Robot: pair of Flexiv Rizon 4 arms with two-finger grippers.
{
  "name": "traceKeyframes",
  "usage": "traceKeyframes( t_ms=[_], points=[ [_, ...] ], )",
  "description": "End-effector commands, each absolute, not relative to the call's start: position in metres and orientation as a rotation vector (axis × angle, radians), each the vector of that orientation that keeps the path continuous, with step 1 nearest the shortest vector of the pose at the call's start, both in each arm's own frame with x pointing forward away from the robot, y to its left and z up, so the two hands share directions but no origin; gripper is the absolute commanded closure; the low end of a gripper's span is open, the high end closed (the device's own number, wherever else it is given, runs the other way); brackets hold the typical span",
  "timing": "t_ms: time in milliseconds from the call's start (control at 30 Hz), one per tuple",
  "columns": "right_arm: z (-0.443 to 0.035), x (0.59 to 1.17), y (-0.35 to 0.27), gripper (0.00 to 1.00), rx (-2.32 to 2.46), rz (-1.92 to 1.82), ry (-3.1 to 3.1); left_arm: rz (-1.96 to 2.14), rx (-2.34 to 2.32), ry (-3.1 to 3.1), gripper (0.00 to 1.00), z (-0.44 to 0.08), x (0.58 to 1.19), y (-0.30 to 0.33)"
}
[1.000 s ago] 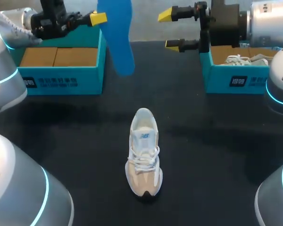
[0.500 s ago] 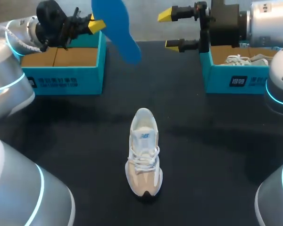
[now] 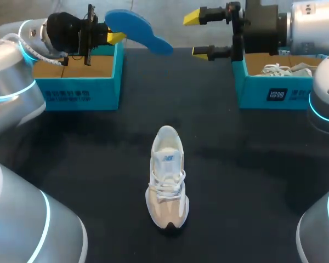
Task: Take the shoe out of the shoebox, open the shoe tongue, remove and reinsert the insole, then place the shoe into the shoebox
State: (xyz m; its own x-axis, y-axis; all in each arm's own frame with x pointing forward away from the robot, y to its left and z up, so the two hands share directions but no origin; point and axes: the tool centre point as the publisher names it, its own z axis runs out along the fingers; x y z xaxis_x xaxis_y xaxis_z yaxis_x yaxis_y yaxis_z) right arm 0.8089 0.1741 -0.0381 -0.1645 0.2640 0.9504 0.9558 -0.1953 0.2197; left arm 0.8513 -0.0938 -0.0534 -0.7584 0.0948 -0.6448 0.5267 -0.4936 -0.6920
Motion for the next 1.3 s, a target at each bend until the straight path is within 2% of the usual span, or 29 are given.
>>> traceKeyframes(
  t_ms=[33,733,1033,1300],
  points=[
    [-0.039,0.809,0.176,0.0,-1.468,-1.402,-1.428,-1.91,1.479,1.003,1.0,-0.055,0.863,-0.094],
    [-0.039,0.809,0.176,0.0,-1.468,-1.402,-1.428,-1.91,1.479,1.003,1.0,-0.055,0.863,-0.094],
    [-0.039,0.809,0.176,0.0,-1.468,-1.402,-1.428,-1.417,1.794,0.948,1.0,-0.057,0.848,-0.095],
    [-0.039,0.809,0.176,0.0,-1.468,-1.402,-1.428,-1.166,1.802,0.91,1.0,-0.056,0.845,-0.09]
  ],
)
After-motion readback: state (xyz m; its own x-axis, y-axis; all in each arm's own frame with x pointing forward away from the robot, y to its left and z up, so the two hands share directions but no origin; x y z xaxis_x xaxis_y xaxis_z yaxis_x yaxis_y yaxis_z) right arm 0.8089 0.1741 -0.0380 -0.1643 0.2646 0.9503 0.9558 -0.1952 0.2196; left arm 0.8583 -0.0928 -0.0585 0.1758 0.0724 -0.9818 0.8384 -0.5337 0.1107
